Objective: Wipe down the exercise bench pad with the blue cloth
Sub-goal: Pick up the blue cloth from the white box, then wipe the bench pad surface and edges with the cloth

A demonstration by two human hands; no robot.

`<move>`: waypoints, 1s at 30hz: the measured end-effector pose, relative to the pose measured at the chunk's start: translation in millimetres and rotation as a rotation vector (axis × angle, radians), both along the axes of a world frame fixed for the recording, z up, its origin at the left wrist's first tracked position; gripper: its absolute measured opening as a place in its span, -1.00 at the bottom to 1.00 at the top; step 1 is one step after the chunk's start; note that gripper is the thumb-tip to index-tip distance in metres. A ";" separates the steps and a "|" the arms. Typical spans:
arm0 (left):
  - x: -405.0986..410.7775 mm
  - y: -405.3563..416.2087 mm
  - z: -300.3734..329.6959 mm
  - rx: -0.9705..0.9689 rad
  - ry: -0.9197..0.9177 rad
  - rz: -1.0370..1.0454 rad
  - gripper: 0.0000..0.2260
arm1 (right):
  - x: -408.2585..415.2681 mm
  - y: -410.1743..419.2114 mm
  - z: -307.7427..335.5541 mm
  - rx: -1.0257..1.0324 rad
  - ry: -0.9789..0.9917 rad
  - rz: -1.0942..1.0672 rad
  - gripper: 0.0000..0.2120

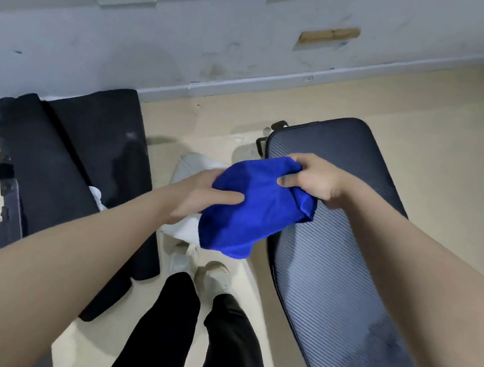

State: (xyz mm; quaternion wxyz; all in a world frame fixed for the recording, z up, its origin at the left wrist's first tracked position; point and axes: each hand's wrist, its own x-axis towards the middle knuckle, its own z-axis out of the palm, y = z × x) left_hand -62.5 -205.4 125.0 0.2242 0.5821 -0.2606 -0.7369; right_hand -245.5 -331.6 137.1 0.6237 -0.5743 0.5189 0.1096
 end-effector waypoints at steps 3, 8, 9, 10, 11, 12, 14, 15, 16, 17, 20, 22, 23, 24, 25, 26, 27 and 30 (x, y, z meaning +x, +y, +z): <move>-1.1 -3.4 -11.8 0.035 -0.049 0.084 -0.82 | 10.6 8.6 -13.2 -0.431 0.230 -0.032 -0.91; -30.7 -38.2 -26.7 0.274 0.143 0.525 -0.75 | 26.0 33.2 -27.6 -0.684 0.108 -0.247 -0.76; -37.6 -45.7 -26.7 0.300 0.240 0.571 -0.67 | 25.7 38.2 -29.4 -0.688 0.082 -0.197 -0.70; -44.5 -52.1 -26.9 0.304 0.304 0.582 -0.59 | 23.6 43.4 -31.0 -0.686 0.057 -0.123 -0.63; -51.4 -57.3 -27.5 0.292 0.333 0.556 -0.53 | 19.9 48.4 -32.7 -0.686 0.033 -0.042 -0.56; -58.3 -61.6 -29.7 0.261 0.334 0.518 -0.53 | 14.4 52.5 -34.9 -0.696 0.025 0.044 -0.49; -73.3 -69.0 -37.9 0.193 0.300 0.487 -0.65 | -2.3 56.4 -41.5 -0.807 0.067 0.222 -0.43; -81.1 -72.9 -42.7 0.179 0.292 0.495 -0.70 | -12.8 54.3 -46.5 -0.896 0.106 0.292 -0.43; -89.4 -77.4 -46.7 0.178 0.306 0.502 -0.71 | -23.5 49.4 -50.0 -0.968 0.143 0.328 -0.43; -98.1 -82.6 -49.3 0.194 0.332 0.510 -0.71 | -34.5 42.7 -53.7 -1.000 0.166 0.321 -0.43; -124.0 -101.0 -52.0 0.270 0.368 0.459 -0.67 | -68.5 20.3 -64.2 -0.926 0.173 0.238 -0.42; -138.1 -115.5 -57.9 0.265 0.375 0.329 -0.60 | -90.5 6.2 -74.8 -0.856 0.170 0.199 -0.40; -146.2 -122.6 -60.0 0.235 0.299 0.217 -0.59 | -101.2 -0.2 -80.9 -0.848 0.163 0.189 -0.39; -153.5 -129.9 -61.8 0.175 0.158 0.084 -0.60 | -111.3 -6.7 -87.5 -0.864 0.158 0.184 -0.39; -159.9 -138.2 -64.9 0.080 -0.039 -0.055 -0.60 | -121.4 -14.8 -95.8 -0.896 0.161 0.172 -0.41; -163.7 -146.7 -71.9 -0.057 -0.277 -0.178 -0.61 | -130.5 -24.4 -104.3 -0.918 0.181 0.141 -0.42; -165.4 -154.8 -78.9 -0.223 -0.503 -0.288 -0.64 | -138.8 -35.5 -112.4 -0.925 0.216 0.081 -0.44; -157.9 -176.2 -99.8 -0.465 -1.004 -0.572 -0.44 | -153.1 -77.8 -131.1 -0.941 0.320 -0.149 -0.44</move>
